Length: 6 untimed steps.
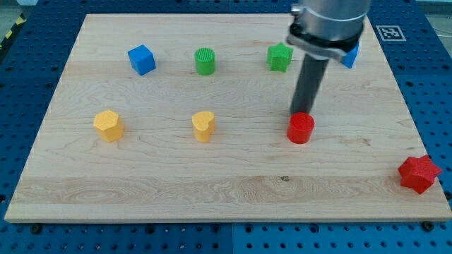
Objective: Push red circle close to red star
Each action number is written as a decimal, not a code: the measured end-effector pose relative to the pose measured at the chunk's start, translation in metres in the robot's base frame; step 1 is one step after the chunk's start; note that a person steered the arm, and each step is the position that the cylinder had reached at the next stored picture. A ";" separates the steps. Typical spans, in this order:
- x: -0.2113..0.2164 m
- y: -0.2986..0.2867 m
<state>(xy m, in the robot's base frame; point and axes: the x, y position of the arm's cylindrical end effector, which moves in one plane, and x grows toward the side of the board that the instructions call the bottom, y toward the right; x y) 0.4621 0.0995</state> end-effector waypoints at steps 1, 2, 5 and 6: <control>0.040 -0.006; 0.068 0.021; 0.091 -0.011; 0.091 0.054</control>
